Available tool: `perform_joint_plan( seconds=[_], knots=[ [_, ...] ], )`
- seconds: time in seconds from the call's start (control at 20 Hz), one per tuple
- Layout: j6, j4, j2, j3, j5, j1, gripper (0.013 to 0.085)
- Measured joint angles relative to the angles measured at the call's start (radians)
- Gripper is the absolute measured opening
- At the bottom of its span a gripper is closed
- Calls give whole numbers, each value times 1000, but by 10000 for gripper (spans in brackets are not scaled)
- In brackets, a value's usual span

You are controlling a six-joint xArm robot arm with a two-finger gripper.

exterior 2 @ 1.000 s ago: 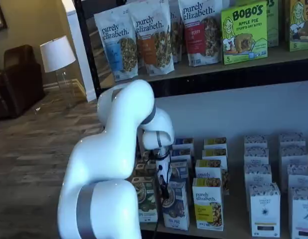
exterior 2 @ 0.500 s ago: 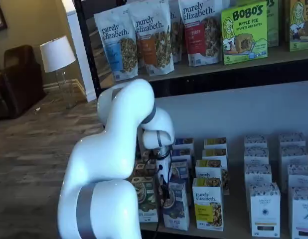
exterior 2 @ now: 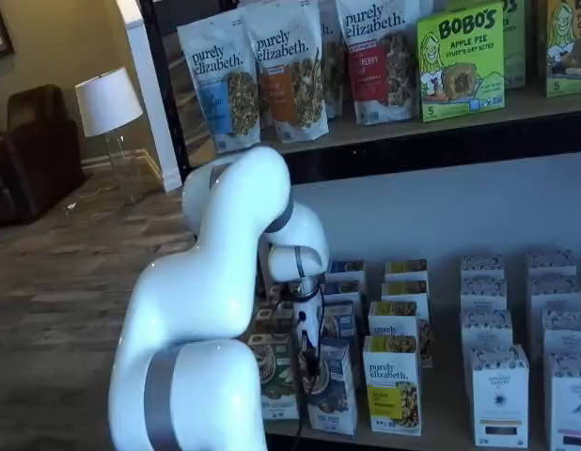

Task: Pick up the blue and white box that is on the bottom shelf, the second box from the left

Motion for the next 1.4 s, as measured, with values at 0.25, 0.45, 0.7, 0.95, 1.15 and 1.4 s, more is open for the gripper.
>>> perform_joint_plan(
  seconds=[0.25, 0.45, 0.7, 0.95, 1.15, 1.4],
  knots=[
    [1, 1, -10, 18, -13, 1, 490],
    [18, -15, -18, 38, -35, 6, 490],
    [25, -15, -36, 71, -48, 13, 490],
    [22, -5, -67, 118, -76, 17, 490],
    [24, -6, -103, 161, -81, 18, 490],
    [27, -1, -165, 236, -85, 25, 490]
  ],
)
